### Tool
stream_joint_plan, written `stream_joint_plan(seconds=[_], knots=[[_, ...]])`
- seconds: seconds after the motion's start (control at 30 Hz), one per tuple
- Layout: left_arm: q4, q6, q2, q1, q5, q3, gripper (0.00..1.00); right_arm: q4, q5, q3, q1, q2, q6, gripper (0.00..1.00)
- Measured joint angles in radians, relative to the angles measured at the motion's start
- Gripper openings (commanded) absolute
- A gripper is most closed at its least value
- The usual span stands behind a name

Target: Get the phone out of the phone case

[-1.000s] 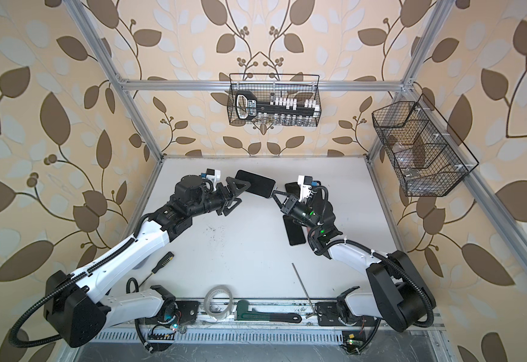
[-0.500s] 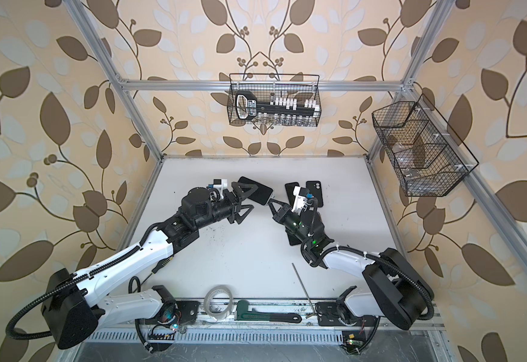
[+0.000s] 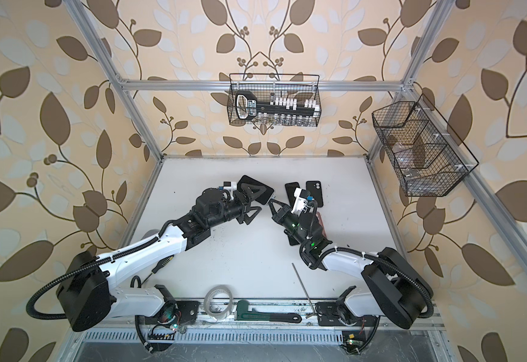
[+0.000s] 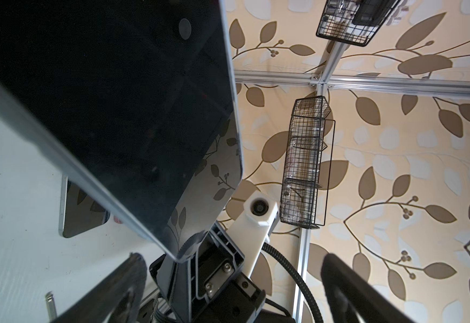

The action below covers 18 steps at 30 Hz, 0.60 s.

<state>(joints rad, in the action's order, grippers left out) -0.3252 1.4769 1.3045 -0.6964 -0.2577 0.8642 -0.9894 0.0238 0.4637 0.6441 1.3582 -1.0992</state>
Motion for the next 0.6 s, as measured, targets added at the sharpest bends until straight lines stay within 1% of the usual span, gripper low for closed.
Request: stream_joint_plan(seconds=[0.17, 0.6], knots=[[0.002, -0.006, 0.0, -0.018, 0.0, 0.0, 0.99, -0.005, 0.0, 0.0, 0.0, 0.003, -0.005, 0.0], [-0.01, -0.009, 0.012, -0.018, 0.011, 0.0, 0.99, -0.025, 0.0, 0.0, 0.01, 0.023, -0.026, 0.0]])
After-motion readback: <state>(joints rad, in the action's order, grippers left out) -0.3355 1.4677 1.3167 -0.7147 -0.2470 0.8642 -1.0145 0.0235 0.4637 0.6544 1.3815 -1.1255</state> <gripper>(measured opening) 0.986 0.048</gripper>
